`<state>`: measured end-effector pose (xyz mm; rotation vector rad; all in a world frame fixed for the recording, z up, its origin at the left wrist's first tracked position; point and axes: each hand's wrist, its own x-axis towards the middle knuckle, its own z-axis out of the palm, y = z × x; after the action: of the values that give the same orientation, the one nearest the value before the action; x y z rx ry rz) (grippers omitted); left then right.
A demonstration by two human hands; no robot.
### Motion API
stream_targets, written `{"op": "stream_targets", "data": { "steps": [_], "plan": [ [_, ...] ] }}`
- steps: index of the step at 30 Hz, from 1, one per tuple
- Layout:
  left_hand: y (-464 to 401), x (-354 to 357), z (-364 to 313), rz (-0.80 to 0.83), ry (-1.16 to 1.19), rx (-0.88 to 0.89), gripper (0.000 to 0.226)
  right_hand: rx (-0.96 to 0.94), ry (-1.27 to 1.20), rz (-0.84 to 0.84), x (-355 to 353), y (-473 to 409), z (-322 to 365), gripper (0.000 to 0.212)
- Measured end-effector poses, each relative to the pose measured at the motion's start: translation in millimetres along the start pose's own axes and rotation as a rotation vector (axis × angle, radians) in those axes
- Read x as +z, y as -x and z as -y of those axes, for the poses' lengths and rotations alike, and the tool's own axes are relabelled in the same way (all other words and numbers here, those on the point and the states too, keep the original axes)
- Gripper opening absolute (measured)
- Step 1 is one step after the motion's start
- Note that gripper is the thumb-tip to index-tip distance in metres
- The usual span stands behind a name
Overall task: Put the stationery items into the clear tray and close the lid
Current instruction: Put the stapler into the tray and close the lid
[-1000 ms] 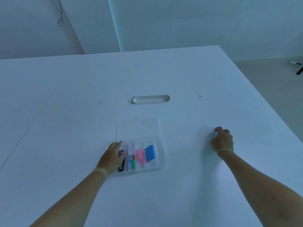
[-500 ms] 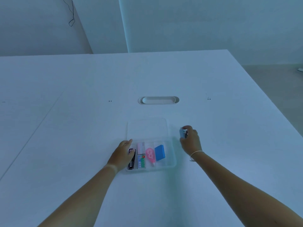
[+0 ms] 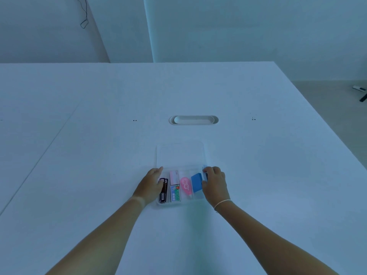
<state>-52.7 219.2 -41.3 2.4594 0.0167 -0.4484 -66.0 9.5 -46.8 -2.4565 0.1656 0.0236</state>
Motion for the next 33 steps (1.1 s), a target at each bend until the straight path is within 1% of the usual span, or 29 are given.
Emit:
{"op": "stream_targets", "data": {
  "steps": [6,11,15,19,22,24,26,29,33],
  "plan": [
    [-3.5,1.1,6.2,-0.035,0.026,0.019,0.048,-0.035,0.022,-0.042,3.4,5.8,-7.9,0.018],
    [-5.5,2.0,7.6,-0.052,0.047,0.019,0.048,-0.068,0.042,-0.101,6.1,8.6,-8.9,0.010],
    [-4.7,2.7,8.6,-0.058,0.062,0.022,0.048,-0.142,0.154,-0.129,7.8,11.6,-9.8,0.013],
    [-6.1,4.3,8.8,-0.060,0.069,0.020,0.048,-0.151,0.111,-0.120,8.4,11.1,-9.9,0.017],
    [-6.6,4.7,9.9,-0.062,0.072,0.015,0.048,-0.182,0.086,-0.118,8.8,13.9,-13.8,0.015],
    [-6.0,4.4,10.9,-0.062,0.068,0.015,0.048,-0.181,0.034,-0.109,7.3,17.3,-17.7,0.026],
    [-5.8,4.0,11.2,-0.060,0.067,0.016,0.048,-0.202,0.009,-0.110,5.1,19.7,-22.4,0.030],
    [-6.2,3.4,10.1,-0.051,0.065,0.018,0.049,-0.235,0.006,-0.109,3.3,21.7,-25.4,0.027],
    [-5.8,1.8,9.9,-0.040,0.077,0.011,0.049,-0.217,-0.006,-0.080,4.2,20.8,-25.9,0.027]
  ]
}}
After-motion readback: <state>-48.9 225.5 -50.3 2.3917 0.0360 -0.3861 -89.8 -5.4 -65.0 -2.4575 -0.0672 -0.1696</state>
